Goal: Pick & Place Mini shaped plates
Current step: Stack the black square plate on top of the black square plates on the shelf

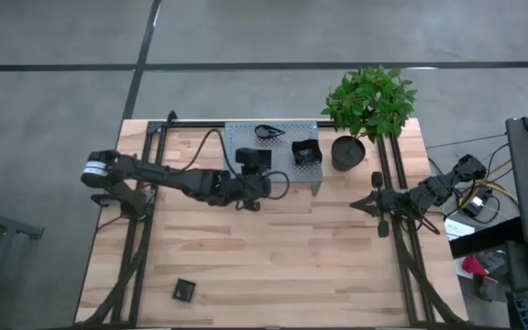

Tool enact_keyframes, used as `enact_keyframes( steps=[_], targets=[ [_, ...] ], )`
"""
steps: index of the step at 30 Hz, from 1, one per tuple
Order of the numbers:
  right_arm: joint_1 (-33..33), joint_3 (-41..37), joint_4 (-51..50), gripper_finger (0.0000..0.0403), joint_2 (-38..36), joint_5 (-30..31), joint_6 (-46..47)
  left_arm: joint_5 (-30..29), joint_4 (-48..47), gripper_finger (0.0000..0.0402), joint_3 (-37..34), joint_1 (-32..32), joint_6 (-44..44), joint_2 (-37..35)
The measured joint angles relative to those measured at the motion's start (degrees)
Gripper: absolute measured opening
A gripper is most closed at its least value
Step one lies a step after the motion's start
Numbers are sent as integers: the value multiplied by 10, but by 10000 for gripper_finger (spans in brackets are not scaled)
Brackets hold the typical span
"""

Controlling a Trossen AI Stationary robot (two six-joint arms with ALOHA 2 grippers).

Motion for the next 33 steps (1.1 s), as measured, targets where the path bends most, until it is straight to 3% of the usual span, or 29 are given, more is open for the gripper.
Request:
enact_keyframes(
  steps=[8, 16, 27, 33],
  targets=[
    [0, 0, 0, 8, 0, 0, 0, -18, -6, 110, 8, -70, -66, -3],
    [0, 0, 0, 8, 0, 0, 0, -17, -32, 110, 8, -162, -230, -4],
    [0, 0, 0, 8, 0, 0, 0, 108, -53, 110, 6, -284, -518, -4],
    [0, 0, 0, 8, 0, 0, 0, 145, -67, 110, 6, -327, -659, -4]
  ],
)
